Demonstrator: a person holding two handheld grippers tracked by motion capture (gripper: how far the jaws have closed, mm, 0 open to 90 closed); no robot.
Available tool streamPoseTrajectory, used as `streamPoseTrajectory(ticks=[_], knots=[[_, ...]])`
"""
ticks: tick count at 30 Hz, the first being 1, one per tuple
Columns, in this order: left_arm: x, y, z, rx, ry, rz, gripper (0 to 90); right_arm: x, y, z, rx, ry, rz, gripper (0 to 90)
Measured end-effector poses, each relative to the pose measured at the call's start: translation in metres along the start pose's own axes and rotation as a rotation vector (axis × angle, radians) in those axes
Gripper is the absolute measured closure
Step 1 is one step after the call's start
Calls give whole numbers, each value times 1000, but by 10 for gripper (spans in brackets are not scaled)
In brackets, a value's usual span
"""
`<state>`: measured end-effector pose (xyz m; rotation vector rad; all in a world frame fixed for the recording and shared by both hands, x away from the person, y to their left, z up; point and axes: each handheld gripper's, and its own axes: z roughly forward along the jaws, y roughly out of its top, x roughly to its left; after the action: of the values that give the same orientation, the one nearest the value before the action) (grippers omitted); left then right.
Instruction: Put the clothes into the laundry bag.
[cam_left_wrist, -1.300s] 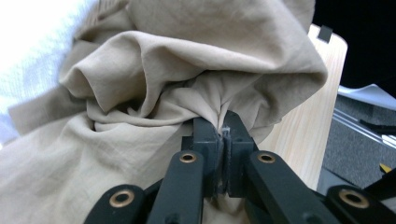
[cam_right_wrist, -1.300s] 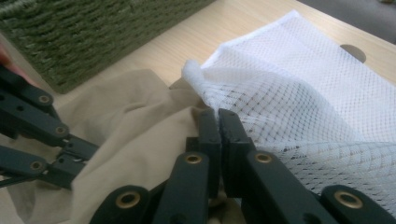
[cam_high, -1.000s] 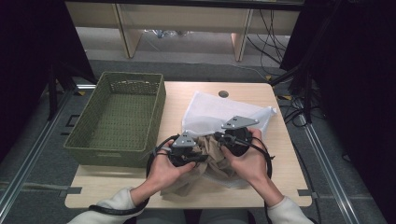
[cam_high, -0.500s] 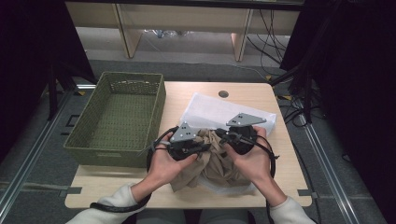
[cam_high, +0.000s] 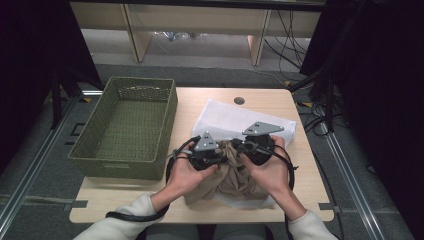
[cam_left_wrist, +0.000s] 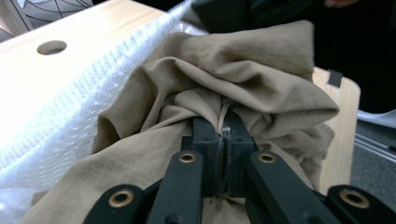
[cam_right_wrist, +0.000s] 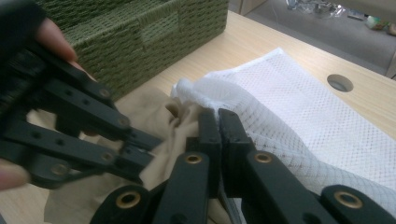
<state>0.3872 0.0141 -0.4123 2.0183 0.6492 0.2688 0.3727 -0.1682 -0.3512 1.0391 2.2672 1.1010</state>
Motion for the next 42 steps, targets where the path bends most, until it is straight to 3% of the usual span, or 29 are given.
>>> streamPoseTrajectory(ticks=[5,6,7,11,12,15,16,17,18,19,21,23,24,27,28,29,30,33,36,38,40,42], knots=[[4,-6,17,34,1,6,857,-3,-1,4,19,15,-1,900],[3,-7,21,35,1,-4,855,-2,-2,4,28,11,31,900],[2,-8,24,36,1,-13,851,-5,-3,6,22,14,2,899],[3,-13,33,68,4,25,846,-7,-4,7,26,11,18,899],[2,-14,35,57,-5,25,846,-7,-4,6,29,14,20,899],[1,-19,39,17,39,28,848,-8,-5,8,27,7,24,899],[0,-21,40,14,51,31,848,-9,-6,8,19,-3,-3,899],[0,-22,41,8,43,33,847,-9,-6,9,28,7,13,900],[0,-23,41,26,46,47,847,-9,-6,9,33,8,12,899],[0,-24,42,29,29,34,846,-9,-6,9,33,3,5,899],[0,-24,43,39,40,46,843,-9,-6,10,33,7,10,899],[0,-25,43,47,24,38,841,-10,-6,10,32,6,9,899],[-2,-26,45,22,41,12,839,-10,-6,10,32,8,9,899],[2,-29,47,87,27,55,824,-11,-7,11,39,4,-3,899],[1,-32,49,87,28,47,815,-8,-7,10,52,1,34,899],[2,-34,50,102,28,48,803,-9,-7,11,48,7,28,899],[2,-35,51,100,24,69,786,-8,-8,11,57,0,34,899],[1,-36,48,94,1,70,714,-10,-8,13,51,11,16,899],[-1,-34,39,87,-10,83,549,-11,-8,13,52,10,7,899],[-4,-34,30,57,11,84,454,-11,-8,12,58,8,34,899],[-7,-34,18,53,41,122,373,-11,-9,12,51,2,26,899],[-10,-35,7,44,56,130,317,-12,-9,12,48,6,18,899]])
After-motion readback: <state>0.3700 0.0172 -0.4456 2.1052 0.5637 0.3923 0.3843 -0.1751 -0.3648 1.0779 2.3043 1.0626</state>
